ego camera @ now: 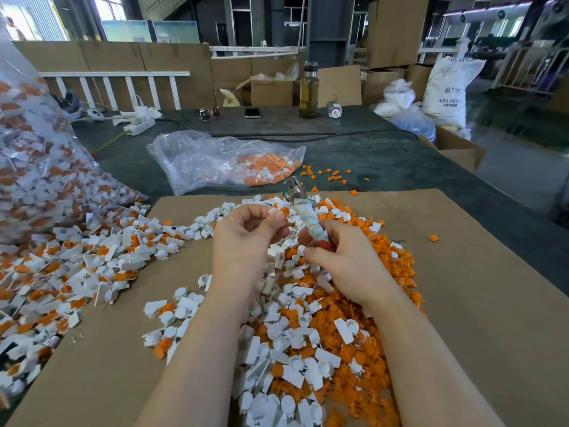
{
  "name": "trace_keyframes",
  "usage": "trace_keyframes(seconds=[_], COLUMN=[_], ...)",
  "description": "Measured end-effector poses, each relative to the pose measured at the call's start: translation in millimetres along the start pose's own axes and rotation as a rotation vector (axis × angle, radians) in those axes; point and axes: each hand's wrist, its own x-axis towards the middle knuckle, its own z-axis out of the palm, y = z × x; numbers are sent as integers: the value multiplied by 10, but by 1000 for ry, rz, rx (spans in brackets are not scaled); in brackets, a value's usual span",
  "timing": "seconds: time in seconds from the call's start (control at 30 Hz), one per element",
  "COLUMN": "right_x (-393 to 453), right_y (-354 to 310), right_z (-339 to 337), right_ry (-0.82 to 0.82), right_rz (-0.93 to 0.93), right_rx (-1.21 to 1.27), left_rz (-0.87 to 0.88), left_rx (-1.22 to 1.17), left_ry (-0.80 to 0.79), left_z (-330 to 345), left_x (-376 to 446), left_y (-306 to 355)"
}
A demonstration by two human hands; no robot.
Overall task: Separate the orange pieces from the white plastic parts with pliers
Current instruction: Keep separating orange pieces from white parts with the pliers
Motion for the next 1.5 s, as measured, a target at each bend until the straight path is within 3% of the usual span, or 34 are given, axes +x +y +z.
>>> trace_keyframes(seconds=[0.2, 0.5, 0.97, 1.17, 1.23, 1.33, 1.5], right_x=[-15, -8, 0, 10, 12, 31, 51], right_y=[5, 4, 6, 53, 62, 106, 123], right_z=[-39, -25, 36, 92, 109, 107, 76], right_ry=[-100, -237, -172, -137, -110, -31, 54], right_rz=[15, 19, -2, -29, -25, -19, 10], right_rx=[-9, -39, -94, -150, -178, -220, -238], left_rz=[28, 50, 36, -128, -249, -402, -433], left_rx=[-160, -182, -206, -293, -427, -695, -1198], left_ry=[-24, -70, -30, -30, 22, 263, 542], left_z=[-105, -166, -133, -177, -250, -447, -787], left_x=[41, 79, 80, 90, 104, 163, 289], left_y=[-4, -19, -24, 5, 22, 38, 7])
